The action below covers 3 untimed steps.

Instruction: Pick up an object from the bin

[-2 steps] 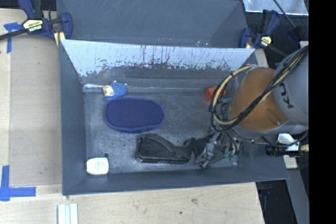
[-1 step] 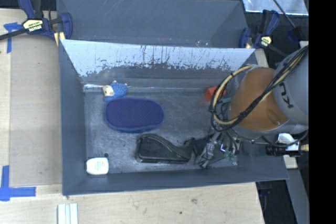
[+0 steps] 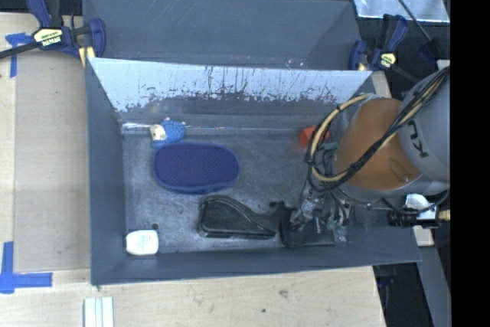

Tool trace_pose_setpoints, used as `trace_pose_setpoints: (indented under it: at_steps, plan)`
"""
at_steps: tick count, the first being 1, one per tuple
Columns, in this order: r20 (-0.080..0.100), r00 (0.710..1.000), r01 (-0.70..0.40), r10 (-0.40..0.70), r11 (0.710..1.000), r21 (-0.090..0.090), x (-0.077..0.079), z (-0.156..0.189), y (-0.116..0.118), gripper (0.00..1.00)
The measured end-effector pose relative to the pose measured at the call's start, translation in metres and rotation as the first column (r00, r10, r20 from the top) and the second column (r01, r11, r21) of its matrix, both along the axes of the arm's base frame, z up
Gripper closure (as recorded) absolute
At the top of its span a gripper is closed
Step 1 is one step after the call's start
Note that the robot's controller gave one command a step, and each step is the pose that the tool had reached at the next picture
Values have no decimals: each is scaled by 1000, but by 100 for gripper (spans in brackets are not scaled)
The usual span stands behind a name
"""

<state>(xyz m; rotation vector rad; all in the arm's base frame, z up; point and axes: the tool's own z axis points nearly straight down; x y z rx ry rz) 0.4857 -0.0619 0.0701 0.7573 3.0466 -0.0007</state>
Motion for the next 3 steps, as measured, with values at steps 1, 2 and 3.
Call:
trace_pose_setpoints:
  at_steps: [1, 2, 3]
  plan:
    - [1, 1000, -2, 2, 1000, 0, 0, 1, 0, 100]
    - [7, 1000, -5, 5, 1000, -1, 3, 71, -1, 100]
    - [6, 1000, -7, 7, 1000, 0, 4, 112, -2, 100]
